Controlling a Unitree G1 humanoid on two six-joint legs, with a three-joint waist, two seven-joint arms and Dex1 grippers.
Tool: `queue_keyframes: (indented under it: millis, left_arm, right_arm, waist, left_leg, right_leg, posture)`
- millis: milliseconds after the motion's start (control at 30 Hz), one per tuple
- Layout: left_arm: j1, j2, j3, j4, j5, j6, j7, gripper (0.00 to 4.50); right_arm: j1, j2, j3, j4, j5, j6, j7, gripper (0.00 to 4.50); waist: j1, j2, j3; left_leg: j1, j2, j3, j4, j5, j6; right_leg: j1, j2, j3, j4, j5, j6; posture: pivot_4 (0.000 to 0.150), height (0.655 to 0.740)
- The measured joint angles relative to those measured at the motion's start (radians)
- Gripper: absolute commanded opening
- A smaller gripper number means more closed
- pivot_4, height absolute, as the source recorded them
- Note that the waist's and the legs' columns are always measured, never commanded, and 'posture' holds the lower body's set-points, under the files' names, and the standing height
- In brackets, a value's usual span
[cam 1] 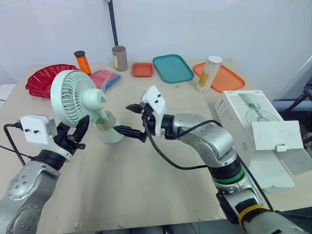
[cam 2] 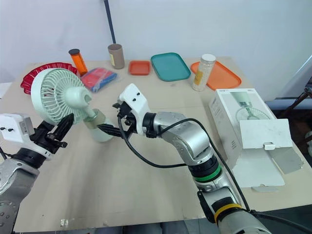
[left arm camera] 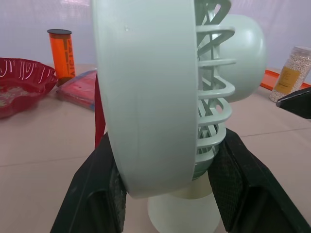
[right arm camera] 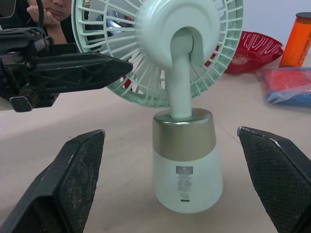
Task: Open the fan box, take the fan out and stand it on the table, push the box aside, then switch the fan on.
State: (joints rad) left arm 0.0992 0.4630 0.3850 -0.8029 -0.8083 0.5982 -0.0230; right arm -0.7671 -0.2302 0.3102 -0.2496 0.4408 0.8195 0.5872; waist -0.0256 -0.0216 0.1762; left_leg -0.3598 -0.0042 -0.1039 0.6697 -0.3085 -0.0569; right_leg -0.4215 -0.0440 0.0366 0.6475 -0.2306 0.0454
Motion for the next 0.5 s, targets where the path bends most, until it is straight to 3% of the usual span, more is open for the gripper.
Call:
queue_keyframes:
  millis: [500]
  left_arm:
    - [0.005, 0.037, -0.125, -0.061, 0.091, 0.035, -0.018, 1.81]
  right_arm:
    - [-0.025, 0.045, 0.028, 0.067, -0.059, -0.034, 0.021, 4.5]
  waist:
    - [-0.002, 0.0, 0.0]
  left_leg:
    - [0.0, 0.0, 0.001, 0.0, 0.0, 0.0]
  right_leg:
    - [-0.001, 0.0, 0.001, 0.001, 0.0, 0.0]
  posture:
    - [0.15, 0.74]
